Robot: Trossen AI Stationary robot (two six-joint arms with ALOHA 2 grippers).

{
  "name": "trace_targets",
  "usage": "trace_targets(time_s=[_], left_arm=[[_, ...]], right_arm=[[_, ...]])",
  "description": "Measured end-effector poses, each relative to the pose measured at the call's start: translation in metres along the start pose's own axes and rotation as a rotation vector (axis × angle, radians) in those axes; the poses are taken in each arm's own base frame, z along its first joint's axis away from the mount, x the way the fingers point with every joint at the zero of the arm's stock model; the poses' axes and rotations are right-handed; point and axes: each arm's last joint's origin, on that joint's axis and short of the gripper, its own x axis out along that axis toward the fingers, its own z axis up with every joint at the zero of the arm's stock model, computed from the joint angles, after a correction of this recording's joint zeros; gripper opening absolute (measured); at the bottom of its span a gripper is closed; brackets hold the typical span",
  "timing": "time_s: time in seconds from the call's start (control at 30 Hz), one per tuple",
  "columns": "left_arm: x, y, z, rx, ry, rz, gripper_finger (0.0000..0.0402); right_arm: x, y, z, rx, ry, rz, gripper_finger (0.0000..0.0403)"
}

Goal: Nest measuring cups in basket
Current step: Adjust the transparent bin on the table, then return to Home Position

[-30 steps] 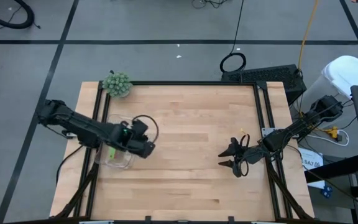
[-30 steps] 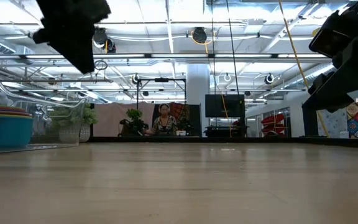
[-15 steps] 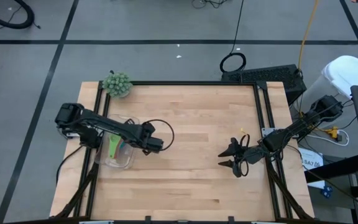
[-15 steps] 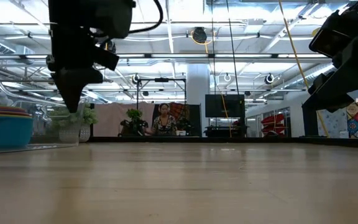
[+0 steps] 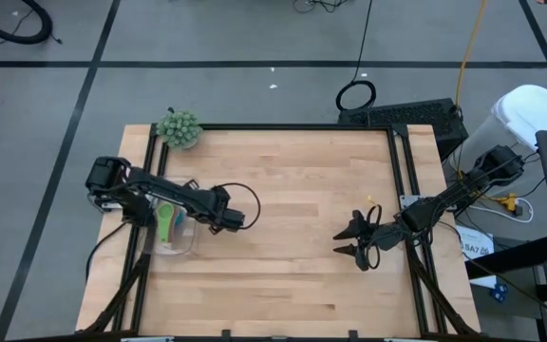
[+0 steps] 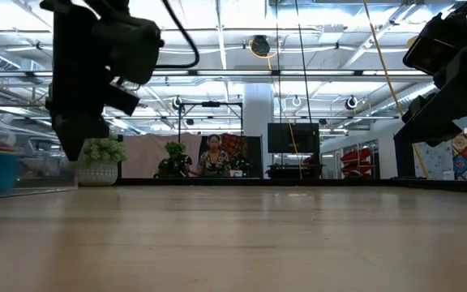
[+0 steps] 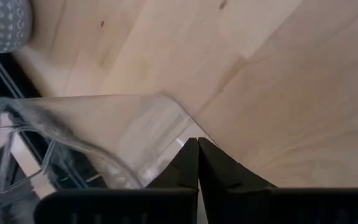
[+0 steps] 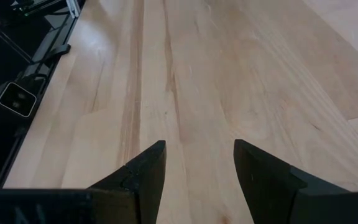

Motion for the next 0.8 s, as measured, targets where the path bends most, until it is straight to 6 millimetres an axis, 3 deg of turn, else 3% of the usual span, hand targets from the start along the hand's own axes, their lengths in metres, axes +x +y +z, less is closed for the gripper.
trace_targets(time_s=[0.17,0.27,0.4,0.6,0.8], left_arm=[[0.006,0.000,-0.002,-0.006,0.004,0.005,0.0007],[-0.002,0.000,0.001,-0.006,-0.004,-0.015,0.0024],[-0.031,0.008,0.009,-0.006,-0.091,-0.079,0.0049],[-0.085,0.037,0.018,-0.061,-0.323,-0.114,0.0081],[-0.118,0.068,0.003,-0.091,-0.605,-0.112,0.0087]], right_arm=[[0.000,0.000,0.000,0.006,-0.002,0.002,0.0183],[0.000,0.000,0.000,0.009,-0.003,0.003,0.0183],[0.000,0.000,0.000,0.008,-0.003,0.003,0.0183],[0.000,0.001,0.001,0.015,-0.008,0.006,0.0183],[0.000,0.000,0.001,0.011,-0.007,0.006,0.0183]])
